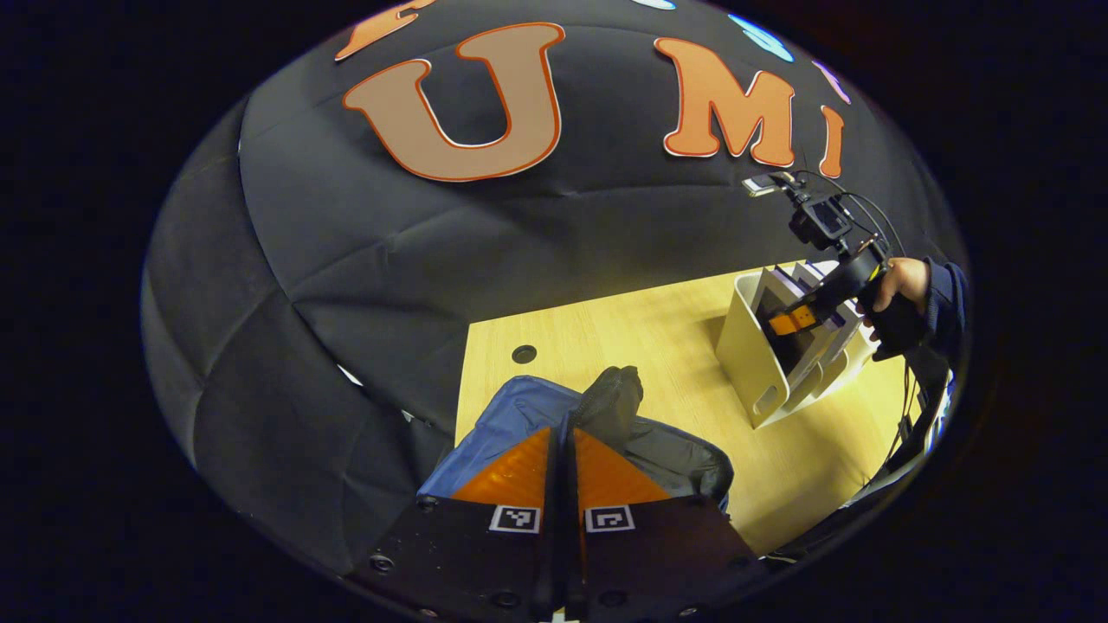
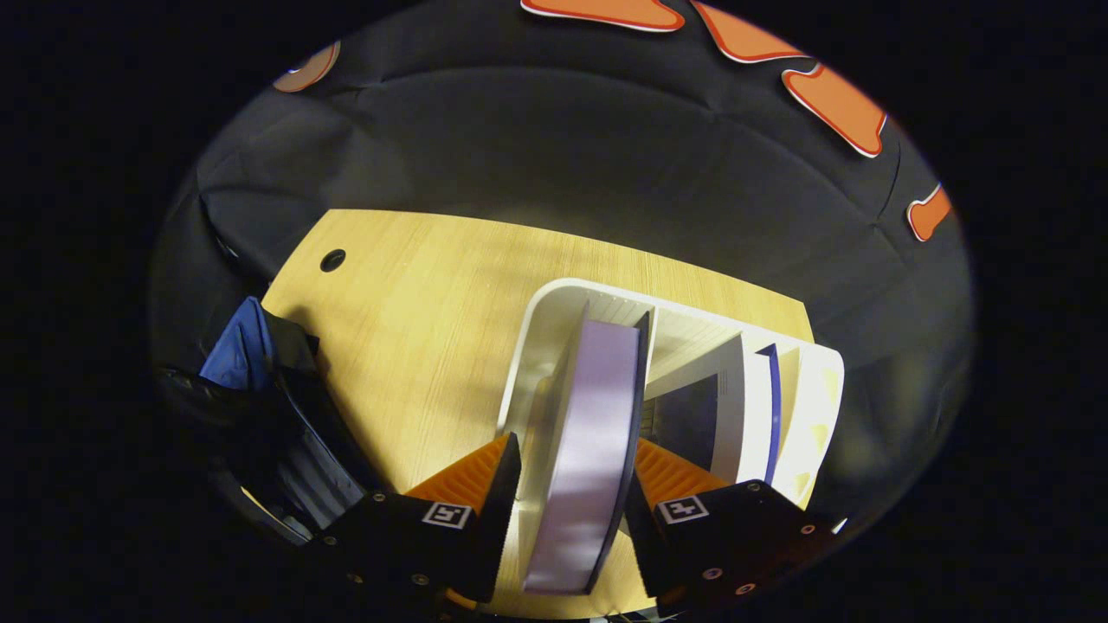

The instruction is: Open the schoolbag, grab two books from the bookshelf and put them into the schoolbag.

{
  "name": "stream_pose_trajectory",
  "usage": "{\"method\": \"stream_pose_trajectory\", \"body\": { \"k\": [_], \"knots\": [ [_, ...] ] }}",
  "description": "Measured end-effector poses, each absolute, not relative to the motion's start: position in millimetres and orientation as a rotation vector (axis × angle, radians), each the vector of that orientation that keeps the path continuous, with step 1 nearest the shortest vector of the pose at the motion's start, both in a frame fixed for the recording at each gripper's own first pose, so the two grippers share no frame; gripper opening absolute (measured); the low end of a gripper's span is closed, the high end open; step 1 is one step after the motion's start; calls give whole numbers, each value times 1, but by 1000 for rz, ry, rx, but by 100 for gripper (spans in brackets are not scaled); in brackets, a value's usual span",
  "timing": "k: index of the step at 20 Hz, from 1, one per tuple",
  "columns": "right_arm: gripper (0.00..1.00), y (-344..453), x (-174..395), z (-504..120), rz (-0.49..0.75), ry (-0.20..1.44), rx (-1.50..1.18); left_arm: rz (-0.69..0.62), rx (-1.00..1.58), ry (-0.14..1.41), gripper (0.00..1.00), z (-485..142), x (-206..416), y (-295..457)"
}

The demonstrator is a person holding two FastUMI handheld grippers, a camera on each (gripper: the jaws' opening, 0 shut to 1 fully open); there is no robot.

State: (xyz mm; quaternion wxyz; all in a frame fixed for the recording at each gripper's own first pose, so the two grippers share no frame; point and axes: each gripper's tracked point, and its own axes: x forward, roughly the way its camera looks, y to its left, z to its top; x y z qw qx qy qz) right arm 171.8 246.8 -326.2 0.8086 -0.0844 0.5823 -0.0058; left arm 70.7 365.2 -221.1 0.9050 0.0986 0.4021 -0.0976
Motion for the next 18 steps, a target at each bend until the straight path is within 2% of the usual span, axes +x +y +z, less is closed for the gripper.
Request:
{"method": "stream_pose_trajectory", "body": {
  "k": [1,4,5,6,11,18],
  "knots": [
    [56,249,170,-327,-11,1263,-163,-201,201,833,5,-221,71,366],
    [45,257,163,-321,-29,1327,-69,-200,186,838,5,-226,71,366],
    [34,255,163,-320,-30,1333,-53,-203,182,839,5,-227,71,365],
    [40,254,165,-321,-24,1333,-45,-206,177,841,5,-228,70,366],
    [38,246,167,-288,-20,1302,28,-223,158,844,5,-231,71,363],
    [37,229,164,-209,35,1221,117,-243,144,847,5,-235,71,356]
  ]
}}
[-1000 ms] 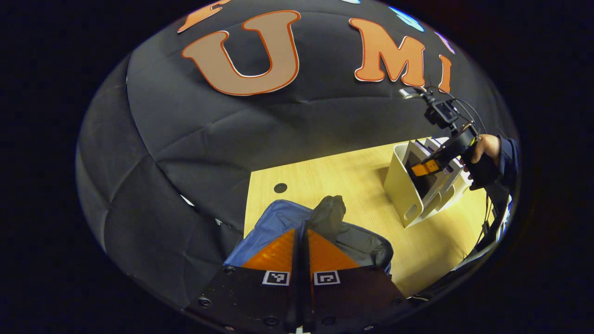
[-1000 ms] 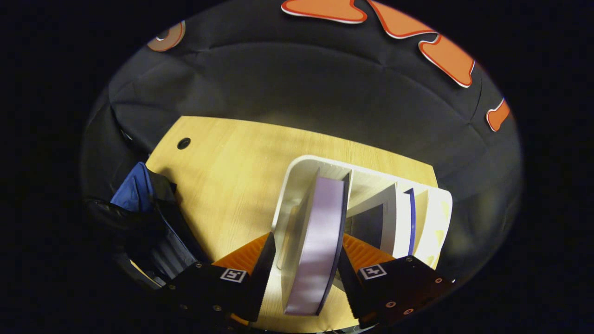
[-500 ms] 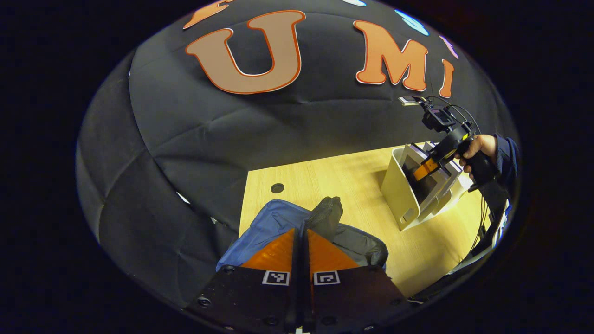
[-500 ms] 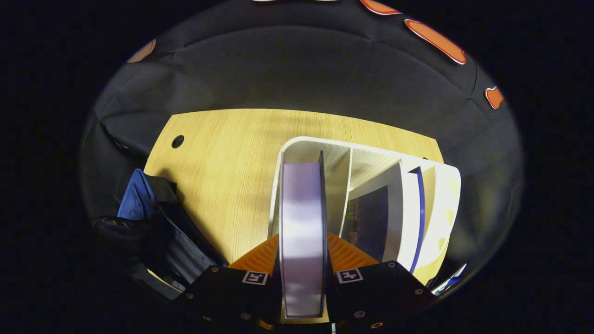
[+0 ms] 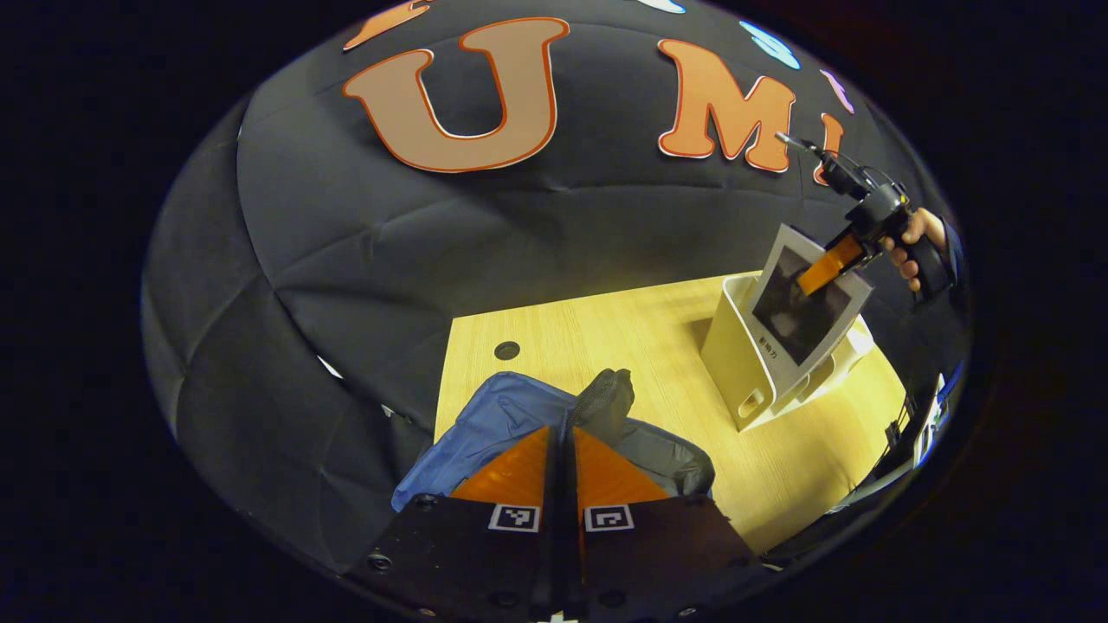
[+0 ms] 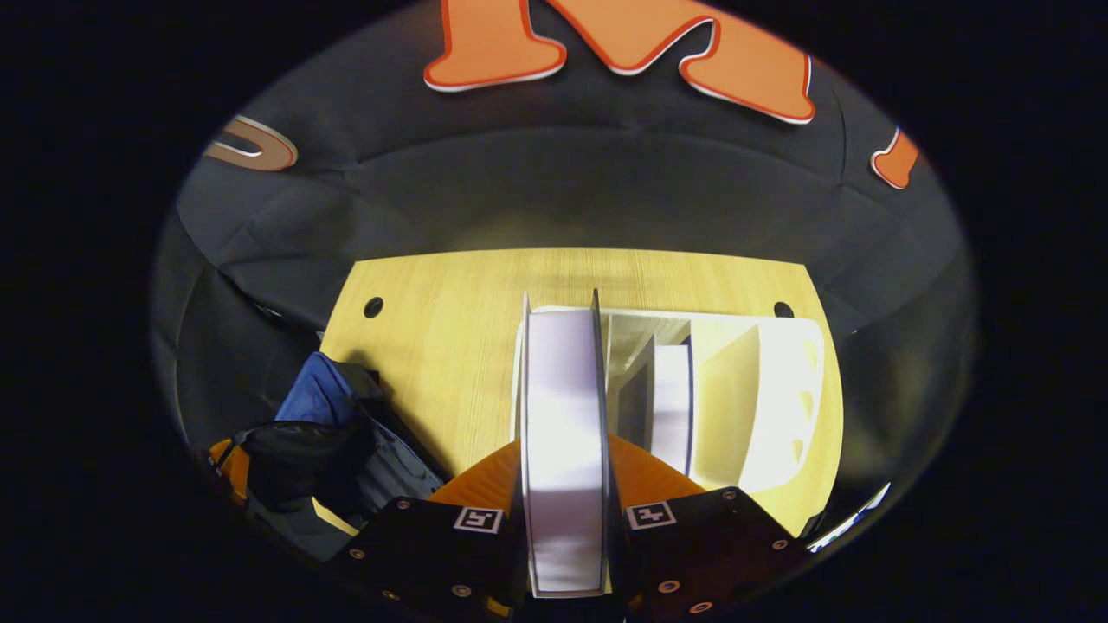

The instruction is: Open the schoolbag, grab two books from the bookshelf and put them into the schoolbag.

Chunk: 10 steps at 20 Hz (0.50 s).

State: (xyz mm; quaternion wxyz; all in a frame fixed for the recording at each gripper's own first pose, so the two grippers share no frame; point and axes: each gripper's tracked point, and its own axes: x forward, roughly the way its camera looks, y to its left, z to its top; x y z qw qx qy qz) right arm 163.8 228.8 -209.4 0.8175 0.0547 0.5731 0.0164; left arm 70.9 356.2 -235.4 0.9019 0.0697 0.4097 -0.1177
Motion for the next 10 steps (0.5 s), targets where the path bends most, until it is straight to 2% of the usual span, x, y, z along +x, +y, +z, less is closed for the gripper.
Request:
{"method": "stream_pose_trajectory", "body": {
  "k": [10],
  "knots": [
    [37,223,143,-121,122,1070,245,-245,141,843,5,-231,69,358]
  ]
}}
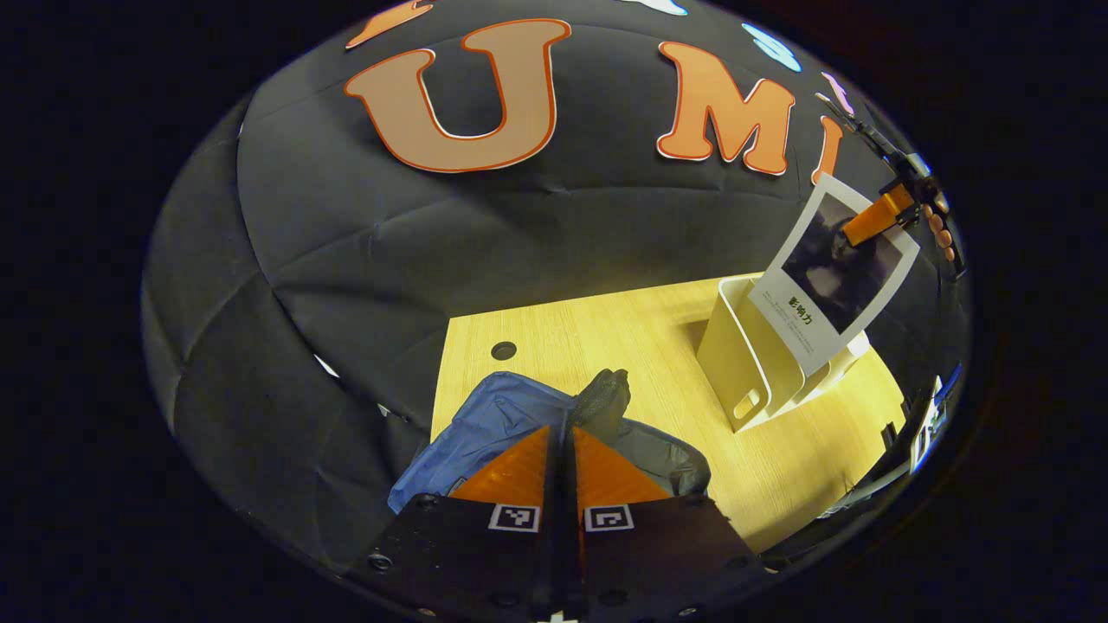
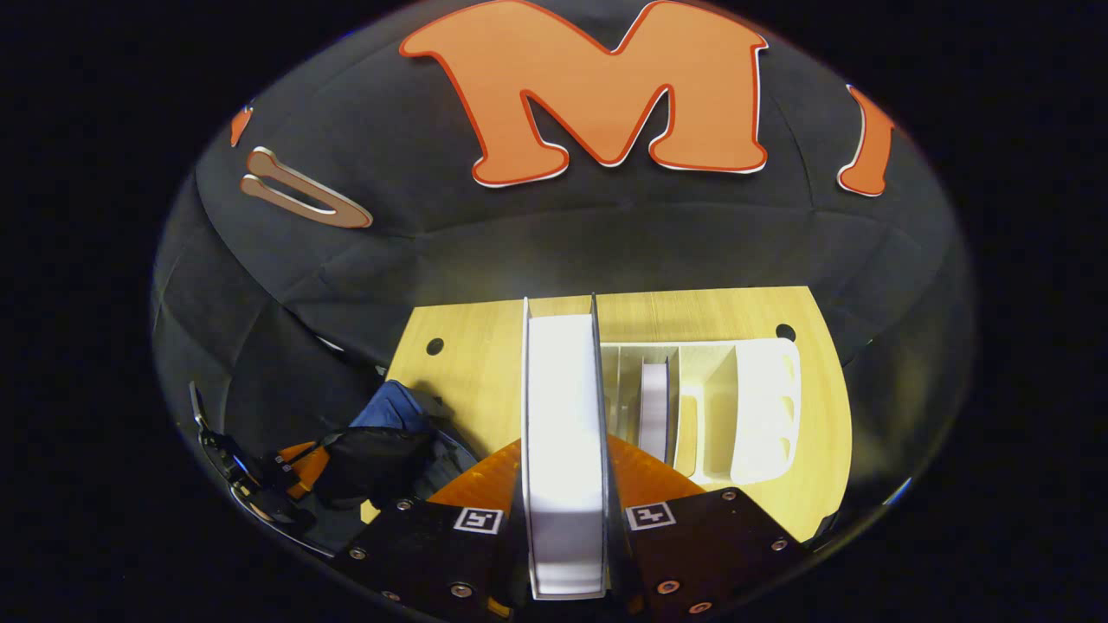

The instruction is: Open the schoolbag, grab two books from the bookshelf and put them into the schoolbag.

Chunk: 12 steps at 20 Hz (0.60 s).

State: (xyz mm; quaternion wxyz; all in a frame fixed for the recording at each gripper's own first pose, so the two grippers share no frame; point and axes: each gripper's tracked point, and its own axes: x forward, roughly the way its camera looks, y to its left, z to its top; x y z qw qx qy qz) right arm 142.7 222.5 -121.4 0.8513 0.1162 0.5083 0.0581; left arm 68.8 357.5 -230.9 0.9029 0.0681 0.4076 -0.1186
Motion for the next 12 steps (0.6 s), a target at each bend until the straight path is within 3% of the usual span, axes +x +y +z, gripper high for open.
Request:
{"method": "stream_pose_trajectory", "body": {
  "k": [5,12],
  "knots": [
    [36,240,123,-116,168,1036,339,-246,152,848,5,-231,69,354],
    [35,300,83,-160,261,1123,588,-233,170,866,5,-238,70,354]
  ]
}}
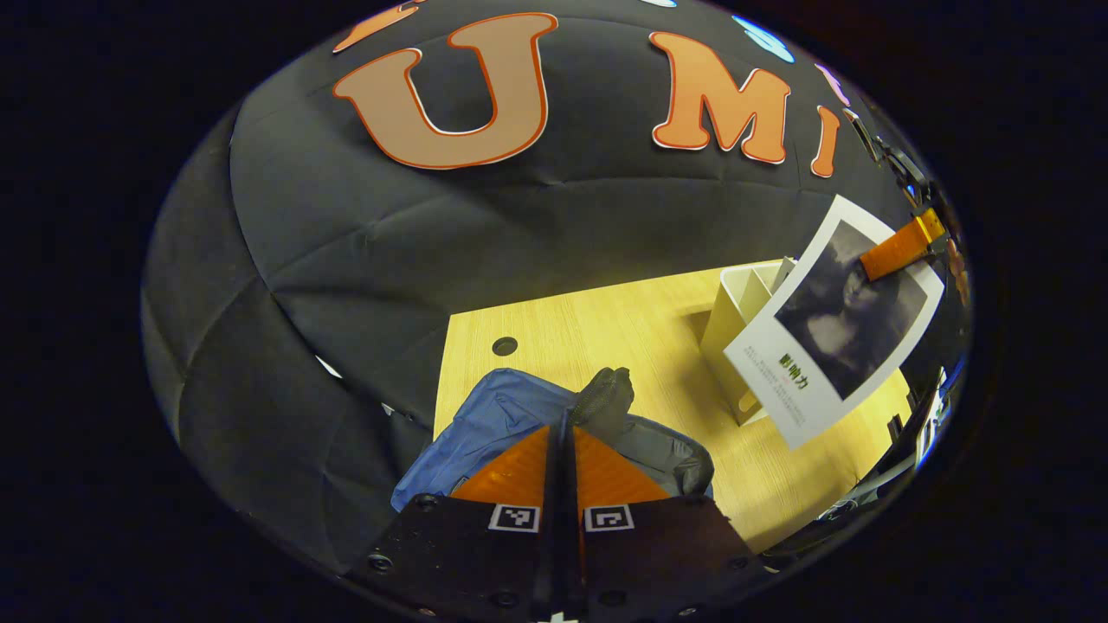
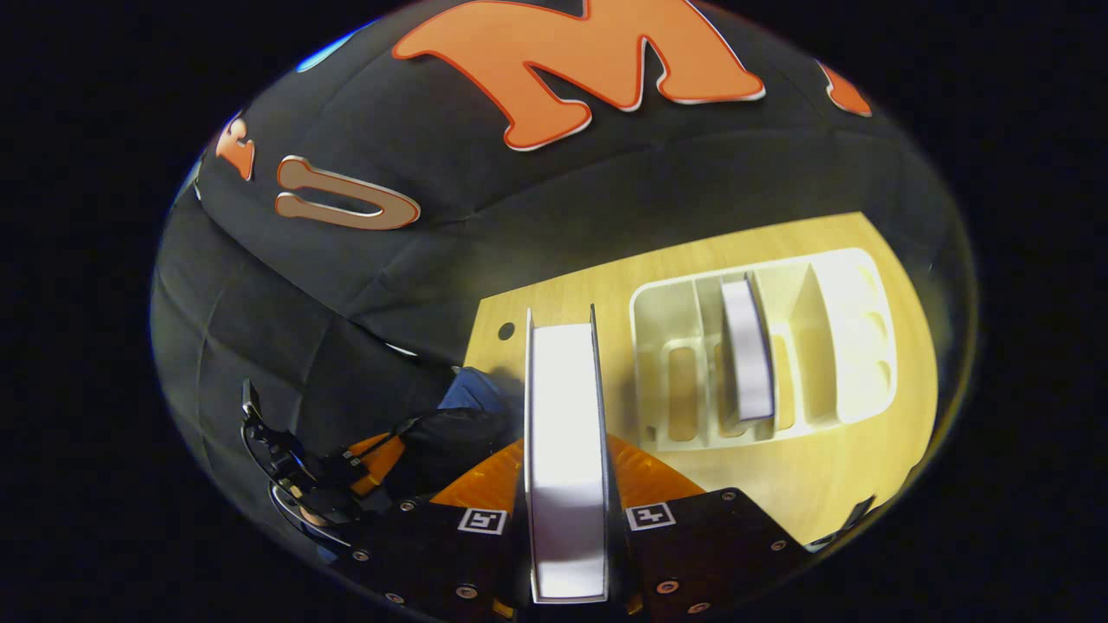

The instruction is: Open the schoolbag, grab two books from the bookshelf and put them into the schoolbag.

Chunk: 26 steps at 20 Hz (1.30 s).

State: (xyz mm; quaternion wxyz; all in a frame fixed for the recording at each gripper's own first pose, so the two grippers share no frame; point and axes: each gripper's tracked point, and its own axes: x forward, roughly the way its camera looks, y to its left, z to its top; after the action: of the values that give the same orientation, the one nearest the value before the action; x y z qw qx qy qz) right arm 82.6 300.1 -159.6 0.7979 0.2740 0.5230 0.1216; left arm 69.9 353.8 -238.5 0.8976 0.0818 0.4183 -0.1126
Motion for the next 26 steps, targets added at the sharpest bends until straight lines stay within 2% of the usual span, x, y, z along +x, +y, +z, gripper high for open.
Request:
{"method": "stream_pose_trajectory", "body": {
  "k": [5,11,17,18,19,21,26],
  "knots": [
    [35,322,53,-197,265,1174,721,-220,160,872,5,-238,69,354],
    [35,351,38,-224,239,1106,960,-194,103,907,4,-242,73,352],
    [35,374,23,-265,168,1050,1105,-200,103,933,4,-237,75,351],
    [35,381,21,-272,163,1042,1120,-201,104,933,0,-236,77,349],
    [35,386,20,-280,147,1035,1140,-204,105,933,4,-233,79,347],
    [35,394,17,-296,92,1019,1195,-209,99,931,4,-227,80,342],
    [35,433,15,-316,153,1036,1200,-256,77,943,4,-225,73,320]
  ]
}}
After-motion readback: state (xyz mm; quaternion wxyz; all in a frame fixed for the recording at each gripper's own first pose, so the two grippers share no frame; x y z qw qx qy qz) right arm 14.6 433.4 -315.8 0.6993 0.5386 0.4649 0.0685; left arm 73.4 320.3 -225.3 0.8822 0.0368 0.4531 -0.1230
